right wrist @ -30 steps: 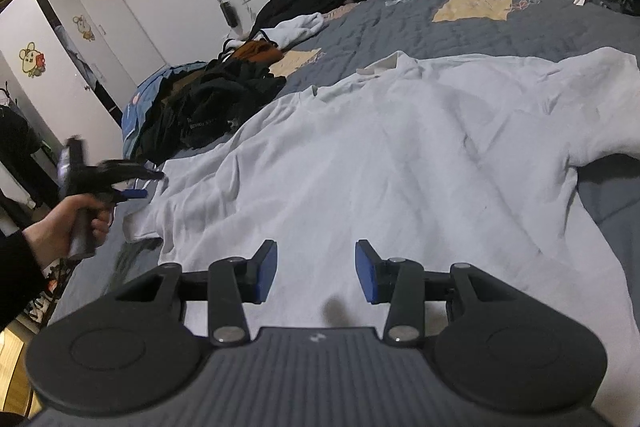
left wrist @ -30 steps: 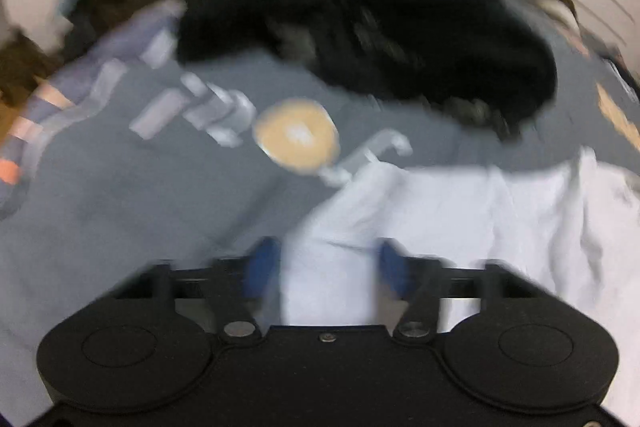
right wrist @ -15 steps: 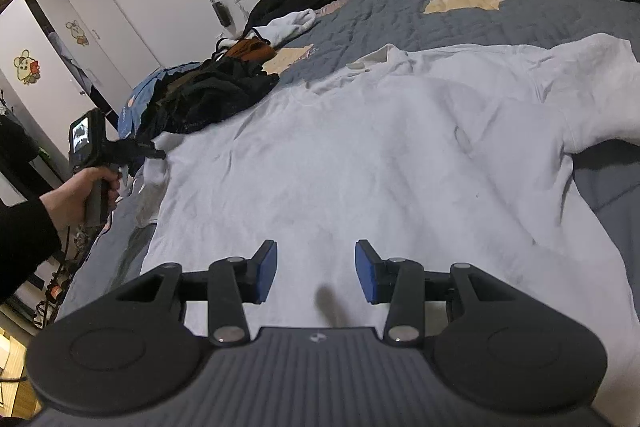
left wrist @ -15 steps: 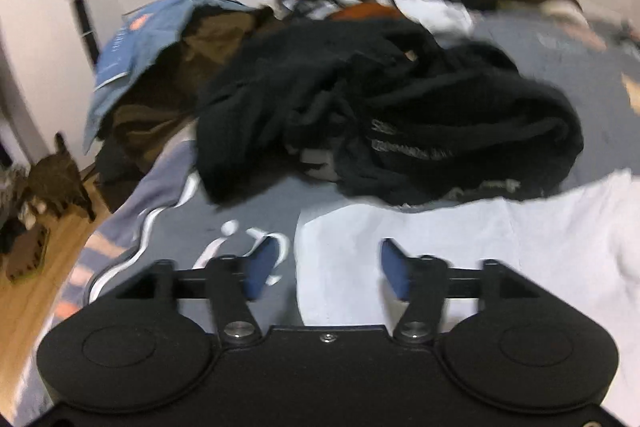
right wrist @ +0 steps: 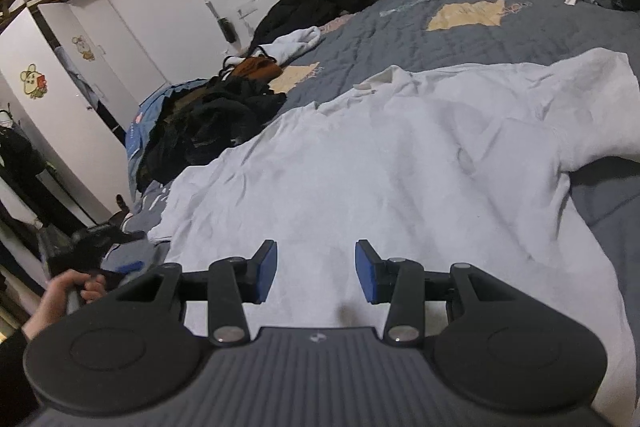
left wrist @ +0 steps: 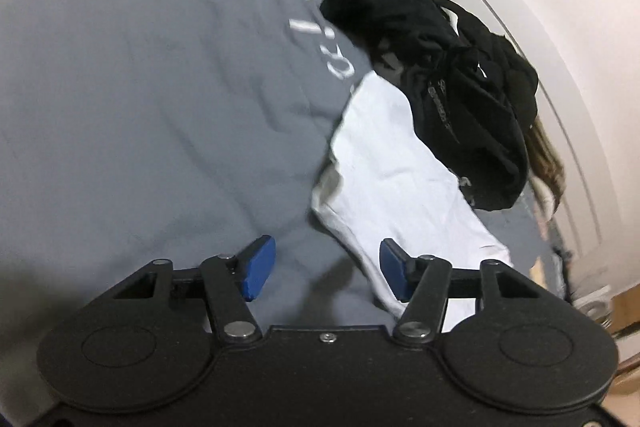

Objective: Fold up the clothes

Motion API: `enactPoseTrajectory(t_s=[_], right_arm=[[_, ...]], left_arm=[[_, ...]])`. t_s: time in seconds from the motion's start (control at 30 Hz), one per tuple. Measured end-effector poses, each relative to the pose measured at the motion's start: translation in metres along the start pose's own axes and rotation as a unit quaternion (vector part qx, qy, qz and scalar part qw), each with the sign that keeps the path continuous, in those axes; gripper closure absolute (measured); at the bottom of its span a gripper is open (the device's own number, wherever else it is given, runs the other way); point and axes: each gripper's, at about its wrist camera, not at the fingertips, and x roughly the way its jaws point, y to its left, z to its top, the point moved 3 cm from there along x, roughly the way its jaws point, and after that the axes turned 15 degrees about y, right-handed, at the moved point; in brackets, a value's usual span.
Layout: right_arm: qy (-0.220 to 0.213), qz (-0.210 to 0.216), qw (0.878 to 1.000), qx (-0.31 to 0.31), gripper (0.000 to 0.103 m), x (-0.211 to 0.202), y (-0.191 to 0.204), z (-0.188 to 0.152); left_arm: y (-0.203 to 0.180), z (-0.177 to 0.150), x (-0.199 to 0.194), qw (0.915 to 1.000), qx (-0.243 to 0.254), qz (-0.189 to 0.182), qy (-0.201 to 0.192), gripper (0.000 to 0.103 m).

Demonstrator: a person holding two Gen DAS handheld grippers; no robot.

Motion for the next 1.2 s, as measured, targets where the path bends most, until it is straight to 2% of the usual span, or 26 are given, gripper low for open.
enactPoseTrajectory(t_s=[0.07, 0.13, 0.17, 0.2, 0.23, 0.3, 0.33, 0.37, 0.43, 0.47, 0.5, 0.6, 0.67, 0.7, 0.77, 0.8, 0.83, 0.87, 0.9, 1.0, 1.03, 1.07, 1.1, 1.13, 1.17, 1.2], right_arm=[[-0.002, 0.005, 1.0, -0.005, 0.061, -0.001, 0.002, 0.0], [-0.003, 0.006, 1.0, -0.007, 0.061, -0.001, 0.003, 0.001], [-0.001, 0.005, 1.0, -0.007, 0.061, 0.0, 0.003, 0.001], [0.001, 0.005, 1.0, -0.004, 0.061, 0.001, 0.001, 0.001], [0.003, 0.005, 1.0, -0.001, 0.061, 0.002, 0.0, 0.001], [0.005, 0.004, 1.0, 0.003, 0.061, 0.003, -0.003, 0.002], [0.004, 0.003, 1.0, 0.005, 0.061, 0.003, -0.004, 0.002], [0.004, 0.004, 1.0, 0.008, 0.061, 0.003, -0.006, 0.002], [0.005, 0.006, 1.0, 0.015, 0.061, 0.003, -0.009, 0.003], [0.005, 0.007, 1.0, 0.018, 0.061, 0.003, -0.011, 0.003], [0.006, 0.007, 1.0, 0.02, 0.061, 0.003, -0.012, 0.003], [0.009, 0.006, 1.0, 0.018, 0.061, 0.002, -0.011, 0.002], [0.01, 0.007, 1.0, 0.016, 0.061, 0.002, -0.01, 0.002], [0.01, 0.008, 1.0, 0.015, 0.061, 0.002, -0.009, 0.002], [0.01, 0.01, 1.0, 0.015, 0.061, 0.001, -0.009, 0.002], [0.011, 0.011, 1.0, 0.015, 0.061, 0.0, -0.009, 0.002], [0.012, 0.011, 1.0, 0.015, 0.061, 0.0, -0.009, 0.002], [0.012, 0.011, 1.0, 0.016, 0.061, 0.0, -0.01, 0.002], [0.012, 0.012, 1.0, 0.017, 0.061, -0.001, -0.01, 0.002], [0.007, 0.013, 1.0, 0.017, 0.061, -0.004, -0.012, 0.004], [0.005, 0.013, 1.0, 0.019, 0.061, -0.004, -0.013, 0.004], [0.004, 0.013, 1.0, 0.021, 0.061, -0.004, -0.014, 0.005], [0.004, 0.013, 1.0, 0.024, 0.061, -0.005, -0.015, 0.006], [0.003, 0.012, 1.0, 0.025, 0.061, -0.005, -0.015, 0.006], [0.003, 0.011, 1.0, 0.024, 0.061, -0.004, -0.015, 0.006], [0.003, 0.01, 1.0, 0.024, 0.061, -0.004, -0.014, 0.006]], left_arm=[[-0.01, 0.009, 0.014, 1.0, 0.004, 0.002, -0.003, 0.047], [-0.011, 0.019, 0.024, 0.9999, -0.009, 0.003, -0.011, 0.056], [-0.011, 0.023, 0.028, 0.9997, -0.016, 0.003, -0.016, 0.081], [-0.012, 0.027, 0.031, 0.9997, -0.015, 0.007, -0.018, 0.096], [-0.014, 0.029, 0.033, 0.9997, -0.011, 0.014, -0.019, 0.096], [-0.034, 0.027, 0.027, 0.9969, 0.052, 0.037, -0.047, 0.096], [-0.05, 0.021, 0.024, 0.9907, 0.108, 0.056, -0.061, 0.096], [-0.069, 0.013, 0.021, 0.9796, 0.17, 0.077, -0.074, 0.096], [-0.107, -0.006, 0.02, 0.9459, 0.292, 0.109, -0.091, 0.096], [-0.126, -0.022, 0.023, 0.9225, 0.354, 0.122, -0.094, 0.096], [-0.146, -0.039, 0.027, 0.8939, 0.416, 0.136, -0.097, 0.096], [-0.172, -0.106, 0.054, 0.78, 0.59, 0.185, -0.094, 0.096], [-0.176, -0.151, 0.075, 0.6925, 0.685, 0.212, -0.079, 0.096], [-0.178, -0.174, 0.086, 0.644, 0.728, 0.224, -0.071, 0.096], [-0.182, -0.218, 0.107, 0.5389, 0.804, 0.245, -0.054, 0.094], [-0.178, -0.23, 0.115, 0.5104, 0.82, 0.256, -0.047, 0.091], [-0.175, -0.232, 0.115, 0.5129, 0.816, 0.262, -0.047, 0.091], [-0.173, -0.232, 0.114, 0.5228, 0.809, 0.265, -0.05, 0.088], [-0.174, -0.228, 0.104, 0.552, 0.792, 0.256, -0.05, 0.085], [-0.18, -0.208, 0.068, 0.6541, 0.725, 0.21, -0.046, 0.071], [-0.179, -0.201, 0.055, 0.6795, 0.704, 0.201, -0.055, 0.067], [-0.176, -0.193, 0.043, 0.7019, 0.682, 0.193, -0.068, 0.056], [-0.172, -0.187, 0.037, 0.71, 0.672, 0.196, -0.077, 0.049], [-0.167, -0.181, 0.034, 0.7132, 0.666, 0.202, -0.085, 0.049], [-0.162, -0.179, 0.037, 0.7024, 0.673, 0.216, -0.085, 0.049], [-0.157, -0.178, 0.042, 0.6865, 0.684, 0.233, -0.081, 0.049]])
